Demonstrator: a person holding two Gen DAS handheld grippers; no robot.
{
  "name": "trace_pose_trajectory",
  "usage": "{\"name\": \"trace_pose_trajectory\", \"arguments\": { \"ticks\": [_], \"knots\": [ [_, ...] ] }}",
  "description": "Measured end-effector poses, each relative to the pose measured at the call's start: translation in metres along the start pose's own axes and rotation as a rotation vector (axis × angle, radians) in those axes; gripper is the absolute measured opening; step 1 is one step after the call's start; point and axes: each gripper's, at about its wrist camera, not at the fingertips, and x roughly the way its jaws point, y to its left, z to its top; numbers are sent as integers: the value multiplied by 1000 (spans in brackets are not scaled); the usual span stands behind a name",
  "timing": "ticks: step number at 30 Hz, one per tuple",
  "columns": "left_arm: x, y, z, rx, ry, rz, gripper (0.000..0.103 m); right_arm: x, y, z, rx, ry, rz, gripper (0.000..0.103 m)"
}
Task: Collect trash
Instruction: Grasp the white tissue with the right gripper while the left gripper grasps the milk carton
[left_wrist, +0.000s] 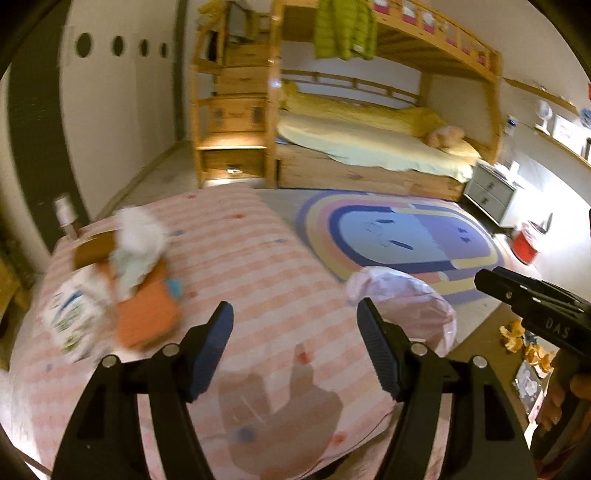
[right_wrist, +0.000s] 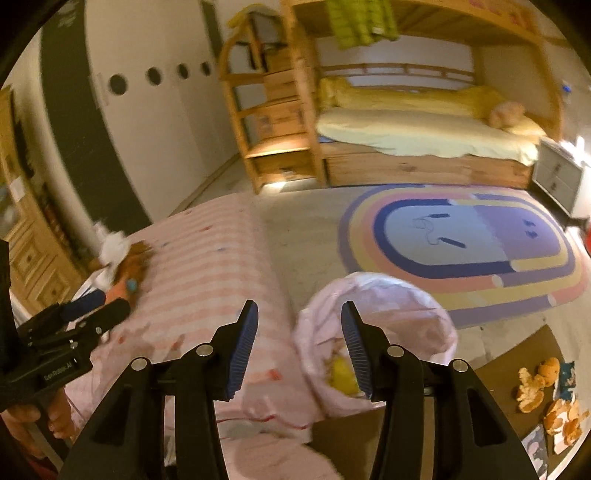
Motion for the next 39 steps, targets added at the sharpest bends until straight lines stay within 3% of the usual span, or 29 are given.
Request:
{"name": "trace_pose_trajectory", "arguments": {
  "ticks": [14, 19, 25, 30, 31, 35, 39],
  "knots": [
    [-66, 141, -50, -256, 15, 289, 68, 25, 125, 5, -204, 63, 175, 49],
    [-73, 180, -62, -329, 25, 343, 68, 40, 154, 8, -248, 81, 211, 49],
    [-59, 191, -64, -330, 45, 319, 68, 65, 173, 14, -267, 106, 234, 50],
    [-41, 195, -58, -316, 64, 287, 69, 91, 189, 24, -283, 128, 258, 59],
    [-37, 195, -56, -311, 68, 275, 73, 97, 193, 25, -291, 131, 261, 59],
    [-17, 188, -48, -255, 89, 241, 74, 117, 203, 32, -300, 141, 281, 59],
    [-2, 187, -47, -230, 127, 255, 74, 138, 213, 41, -295, 145, 302, 59]
  ]
}}
